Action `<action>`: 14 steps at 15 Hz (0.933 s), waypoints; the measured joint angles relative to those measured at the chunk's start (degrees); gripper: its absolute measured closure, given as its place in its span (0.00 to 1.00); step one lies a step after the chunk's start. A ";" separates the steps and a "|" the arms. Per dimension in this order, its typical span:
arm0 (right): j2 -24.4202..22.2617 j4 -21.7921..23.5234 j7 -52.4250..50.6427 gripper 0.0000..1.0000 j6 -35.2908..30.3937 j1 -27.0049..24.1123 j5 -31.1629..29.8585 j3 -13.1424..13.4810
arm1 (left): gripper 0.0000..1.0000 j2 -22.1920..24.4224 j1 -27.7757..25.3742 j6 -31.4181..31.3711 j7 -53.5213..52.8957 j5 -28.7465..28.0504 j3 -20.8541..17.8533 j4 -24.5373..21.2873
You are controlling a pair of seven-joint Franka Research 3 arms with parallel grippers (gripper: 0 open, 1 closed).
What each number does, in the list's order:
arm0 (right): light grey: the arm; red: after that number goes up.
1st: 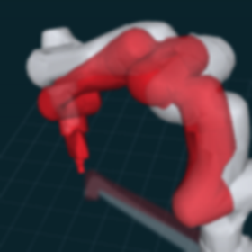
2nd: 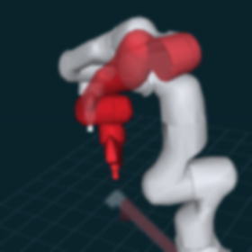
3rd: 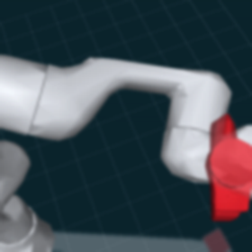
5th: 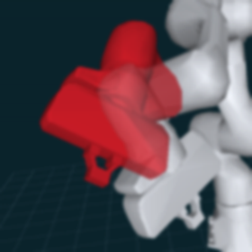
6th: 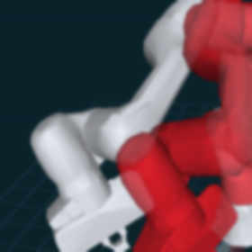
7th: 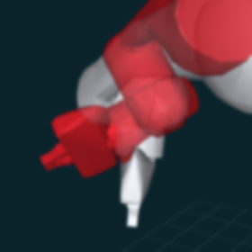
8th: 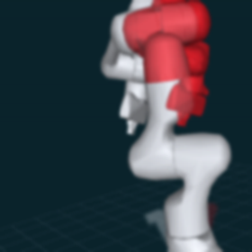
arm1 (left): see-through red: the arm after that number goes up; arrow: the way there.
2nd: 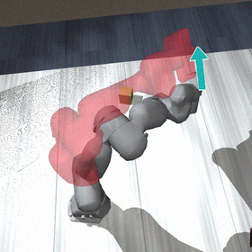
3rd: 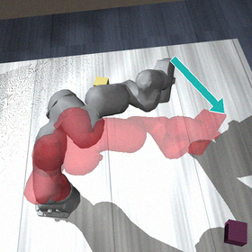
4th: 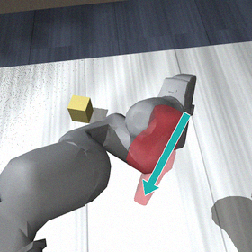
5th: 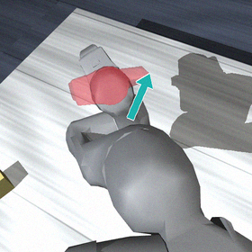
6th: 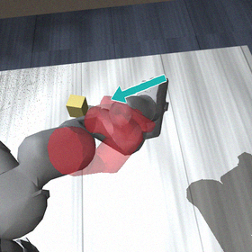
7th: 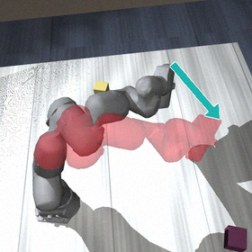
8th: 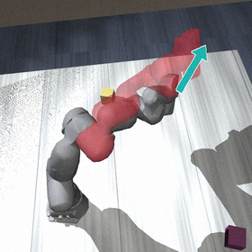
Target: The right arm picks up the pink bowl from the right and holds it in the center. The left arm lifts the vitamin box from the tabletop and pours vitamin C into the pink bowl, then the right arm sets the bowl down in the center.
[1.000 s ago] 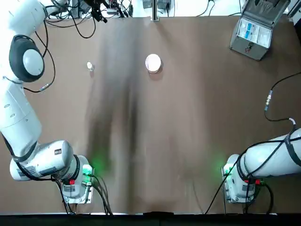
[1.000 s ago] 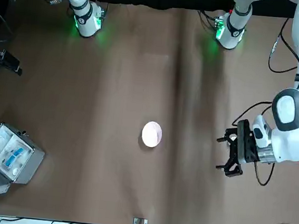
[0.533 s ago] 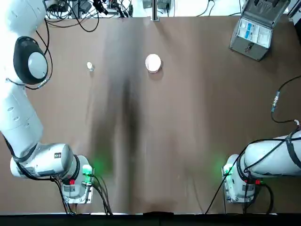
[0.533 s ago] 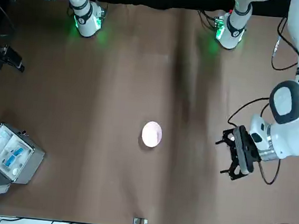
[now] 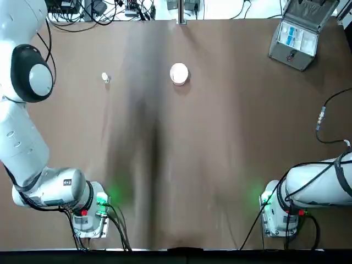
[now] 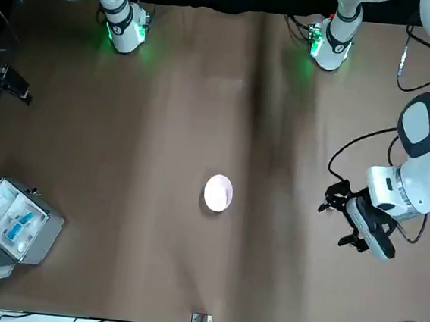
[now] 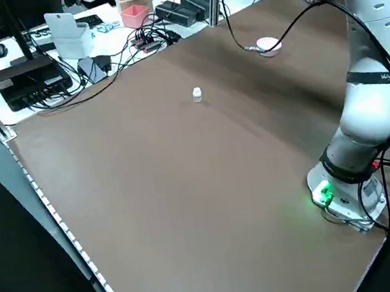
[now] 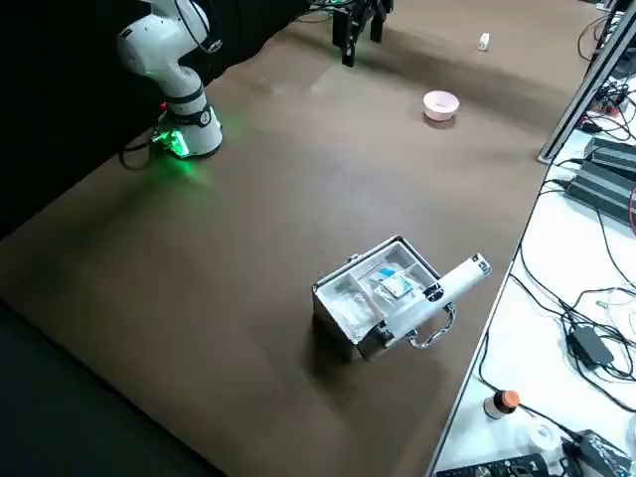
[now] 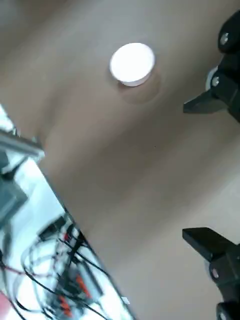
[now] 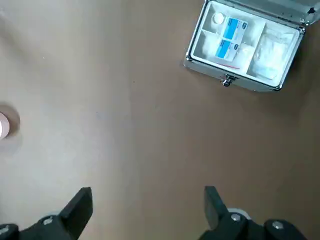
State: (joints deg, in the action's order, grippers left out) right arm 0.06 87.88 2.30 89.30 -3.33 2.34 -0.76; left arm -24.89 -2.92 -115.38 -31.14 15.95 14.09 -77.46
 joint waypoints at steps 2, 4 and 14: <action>-0.02 -0.15 -0.01 0.01 0.10 0.00 -0.02 -0.19 | 0.00 0.47 0.01 1.01 10.10 -1.62 -0.04 -0.01; -0.02 -0.77 -0.05 0.01 0.39 0.00 -0.02 -0.21 | 0.00 0.99 0.01 1.75 18.89 -3.22 -0.06 -0.01; -0.03 -2.15 -0.14 0.01 0.38 0.07 -1.34 -0.47 | 0.00 2.76 -0.20 17.15 41.65 -20.85 -0.46 -0.06</action>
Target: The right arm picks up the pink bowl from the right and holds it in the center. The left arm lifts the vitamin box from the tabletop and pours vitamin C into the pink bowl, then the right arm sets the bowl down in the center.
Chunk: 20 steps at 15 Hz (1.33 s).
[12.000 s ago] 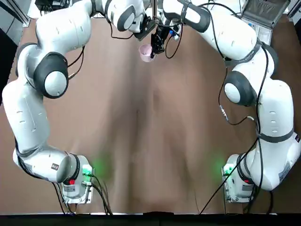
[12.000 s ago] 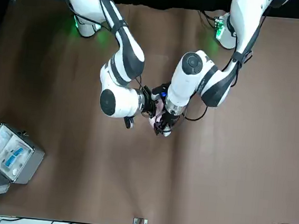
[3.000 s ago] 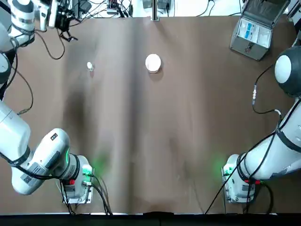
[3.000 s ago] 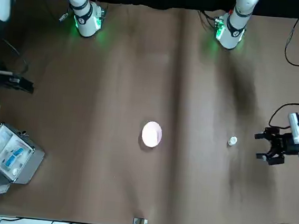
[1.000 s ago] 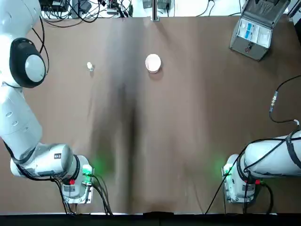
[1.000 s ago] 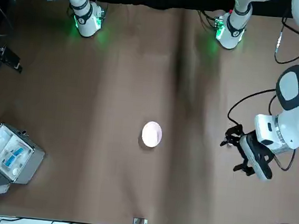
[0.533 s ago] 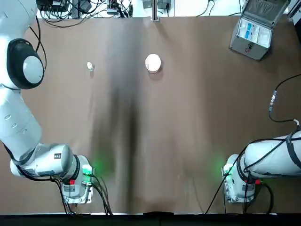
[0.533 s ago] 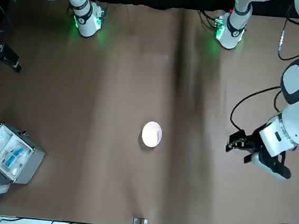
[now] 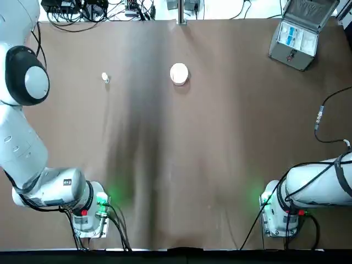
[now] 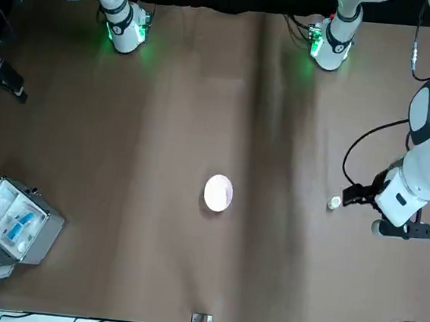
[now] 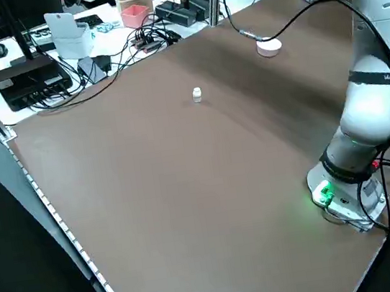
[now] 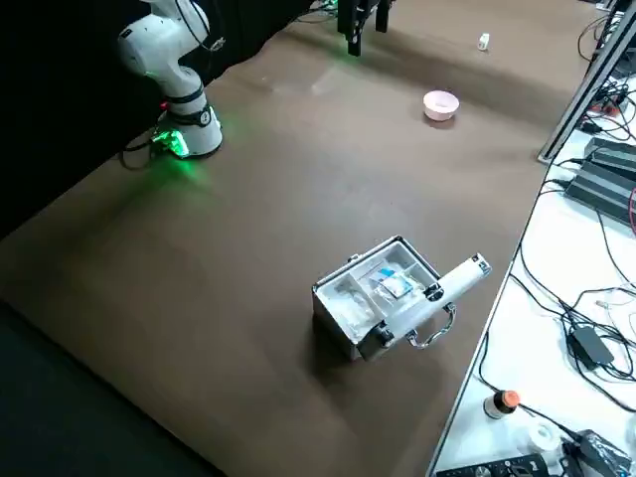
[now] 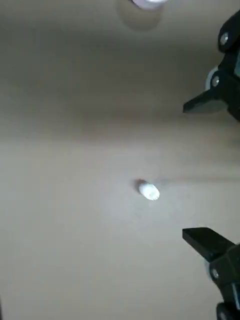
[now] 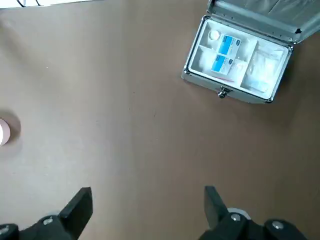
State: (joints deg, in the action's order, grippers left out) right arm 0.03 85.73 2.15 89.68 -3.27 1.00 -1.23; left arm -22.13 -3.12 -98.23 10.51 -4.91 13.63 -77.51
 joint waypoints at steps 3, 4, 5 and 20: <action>0.00 -0.01 -0.03 0.01 -0.07 0.21 -0.19 -0.20 | 0.00 1.46 -0.01 3.57 0.11 -1.36 0.00 0.08; 0.00 -0.01 -0.03 0.01 -0.08 0.27 -0.22 -0.29 | 0.00 2.37 -0.05 3.91 0.11 -1.39 0.00 0.14; 0.00 -0.02 -0.03 0.01 -0.16 0.29 -0.23 -0.37 | 0.00 3.45 -0.08 4.28 0.11 -1.40 0.00 0.15; 0.00 0.00 -0.01 0.01 -4.02 -0.12 -0.25 0.24 | 0.00 10.83 -1.61 15.02 1.92 -1.53 -0.55 0.12</action>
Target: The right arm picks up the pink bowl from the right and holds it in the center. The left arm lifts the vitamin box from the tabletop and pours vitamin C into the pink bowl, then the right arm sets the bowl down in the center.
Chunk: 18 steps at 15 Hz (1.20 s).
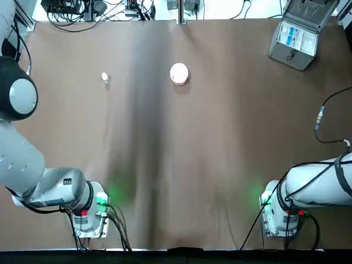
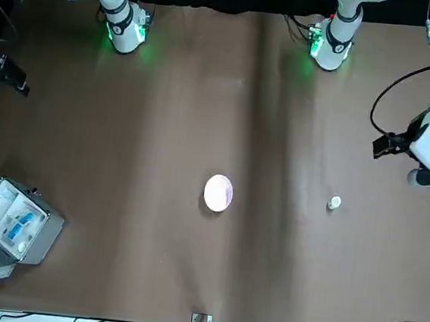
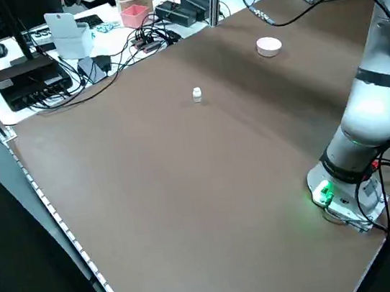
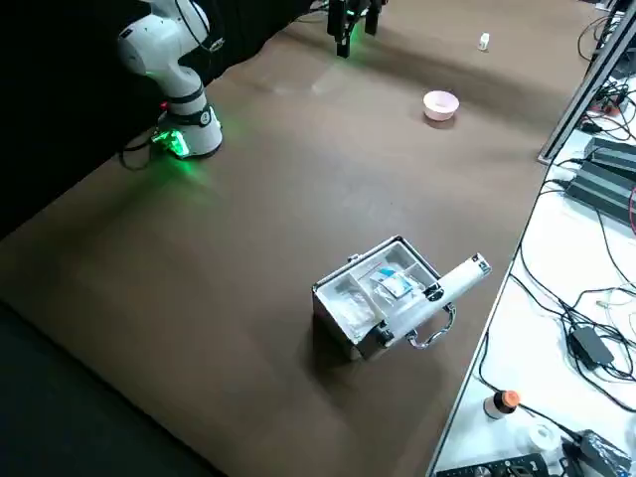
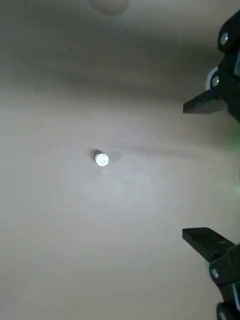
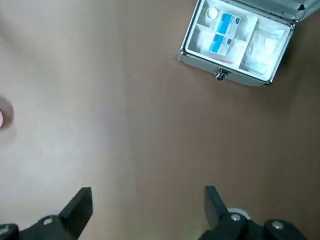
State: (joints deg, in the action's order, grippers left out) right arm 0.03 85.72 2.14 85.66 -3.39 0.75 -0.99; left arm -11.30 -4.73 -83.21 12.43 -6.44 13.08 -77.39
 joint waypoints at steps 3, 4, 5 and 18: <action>0.00 -0.08 0.00 0.01 0.19 -0.01 0.00 0.02 | 0.00 1.31 -1.32 0.08 0.00 0.14 -0.02 0.00; 0.00 -0.12 0.00 0.01 0.20 -0.01 0.00 0.03 | 0.00 1.78 -1.42 0.06 0.00 0.38 -0.49 -0.11; 0.00 -0.16 0.00 0.01 0.21 -0.03 0.01 0.07 | 0.00 2.47 -0.96 -0.25 -0.01 0.78 -1.68 -0.64; 0.00 -0.28 -0.14 0.01 0.52 -1.39 1.16 0.21 | 0.00 7.66 2.33 -5.16 -0.56 4.41 -8.16 -7.06</action>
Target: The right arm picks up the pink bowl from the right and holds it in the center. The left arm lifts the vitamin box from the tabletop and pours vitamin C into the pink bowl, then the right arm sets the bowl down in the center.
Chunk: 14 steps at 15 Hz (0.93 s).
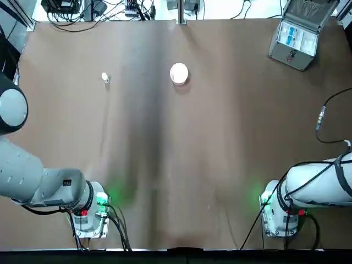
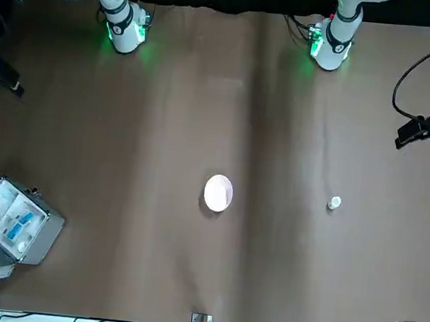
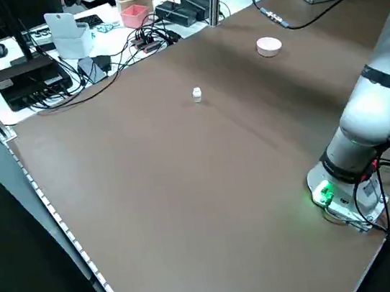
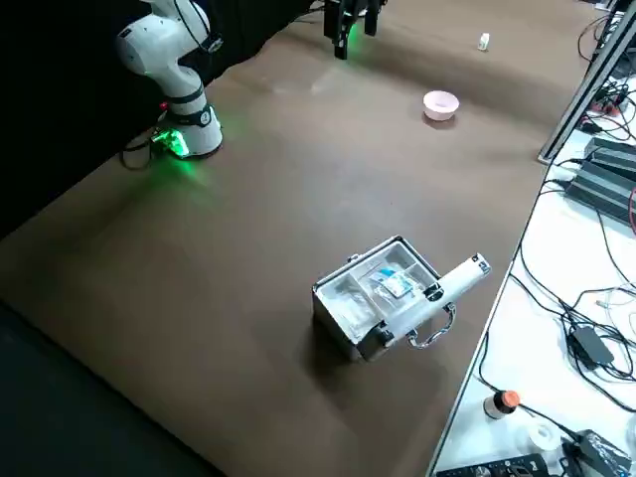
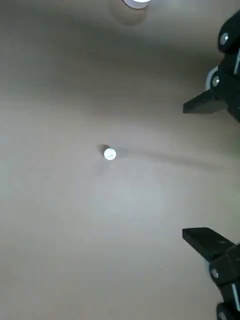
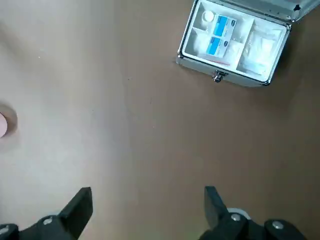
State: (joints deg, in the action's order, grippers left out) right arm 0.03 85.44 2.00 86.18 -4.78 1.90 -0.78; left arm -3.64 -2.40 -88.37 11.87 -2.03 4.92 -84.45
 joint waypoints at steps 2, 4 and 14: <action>0.00 0.00 -0.02 0.01 0.00 0.01 0.00 -0.13 | 0.00 -0.02 0.00 -0.36 0.00 0.00 -0.01 0.00; 0.00 0.00 -0.06 0.01 0.00 0.04 0.00 -0.26 | 0.00 -0.16 0.03 -0.56 -0.02 0.00 -0.02 0.00; 0.00 0.01 -0.10 0.01 -0.33 0.17 0.01 -0.61 | 0.00 -0.55 1.79 -0.83 -0.06 0.00 0.00 0.00</action>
